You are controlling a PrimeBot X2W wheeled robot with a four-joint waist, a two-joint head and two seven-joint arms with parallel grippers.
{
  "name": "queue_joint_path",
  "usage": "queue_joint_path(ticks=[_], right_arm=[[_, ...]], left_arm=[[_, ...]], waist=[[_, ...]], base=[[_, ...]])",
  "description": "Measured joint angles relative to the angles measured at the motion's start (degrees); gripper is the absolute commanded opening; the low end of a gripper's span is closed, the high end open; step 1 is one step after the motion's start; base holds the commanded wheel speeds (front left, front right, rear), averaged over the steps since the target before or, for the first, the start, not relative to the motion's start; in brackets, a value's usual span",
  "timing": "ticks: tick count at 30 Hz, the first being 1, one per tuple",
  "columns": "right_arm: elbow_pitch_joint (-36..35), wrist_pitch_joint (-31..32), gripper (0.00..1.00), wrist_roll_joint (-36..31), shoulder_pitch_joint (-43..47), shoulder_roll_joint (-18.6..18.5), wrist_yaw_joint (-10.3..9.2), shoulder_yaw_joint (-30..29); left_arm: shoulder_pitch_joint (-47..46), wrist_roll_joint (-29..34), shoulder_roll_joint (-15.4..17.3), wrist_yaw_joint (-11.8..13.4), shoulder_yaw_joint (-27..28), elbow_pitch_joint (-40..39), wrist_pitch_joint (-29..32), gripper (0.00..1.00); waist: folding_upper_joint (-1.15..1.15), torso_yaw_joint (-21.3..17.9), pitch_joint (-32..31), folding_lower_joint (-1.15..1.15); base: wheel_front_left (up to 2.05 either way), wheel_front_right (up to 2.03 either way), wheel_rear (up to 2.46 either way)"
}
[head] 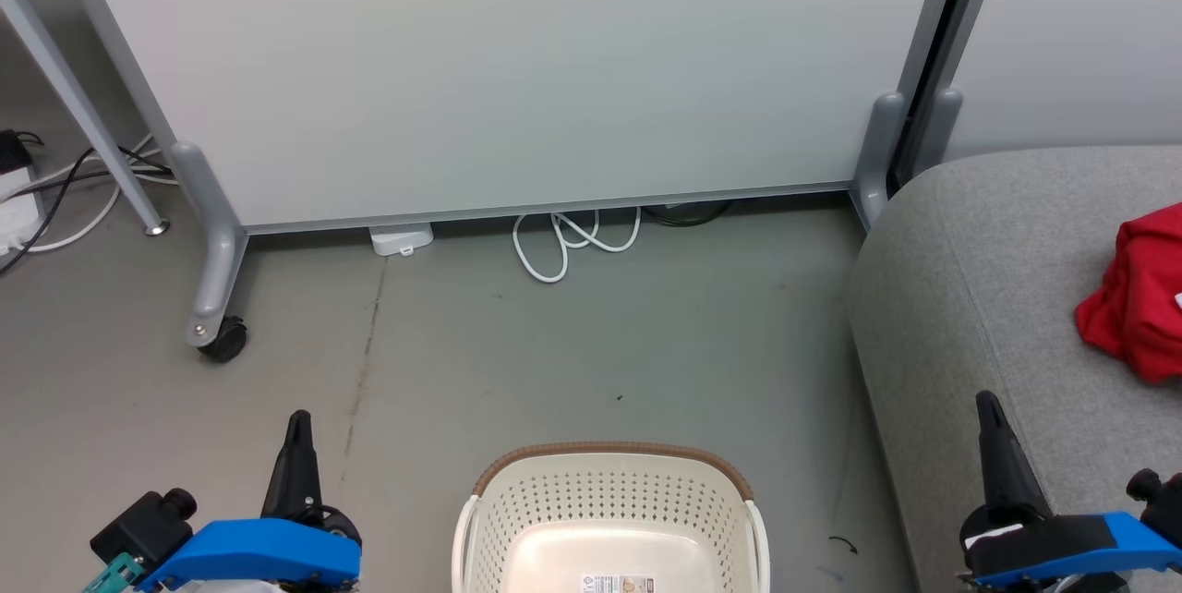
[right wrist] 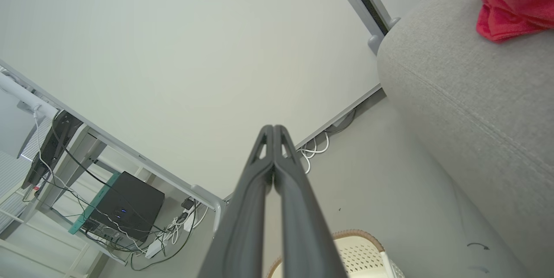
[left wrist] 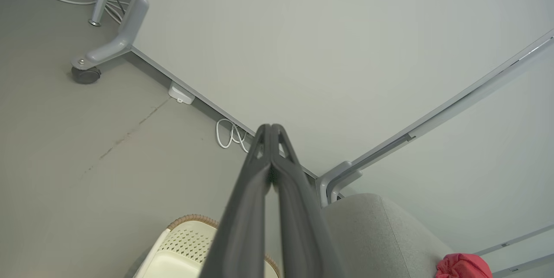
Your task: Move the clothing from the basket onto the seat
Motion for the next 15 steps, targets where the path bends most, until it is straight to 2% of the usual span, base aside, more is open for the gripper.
queue_joint_path(ticks=[15], right_arm=[[0.5, 2.6, 0.0, 10.9, -1.4, 0.0, 0.0, -0.5]], left_arm=[[-1.1, -10.6, -0.1, -0.5, 1.7, -0.6, 2.8, 0.0]], waist=[[0.0, -0.5, 0.2, 0.0]], base=[[0.0, 0.0, 0.0]])
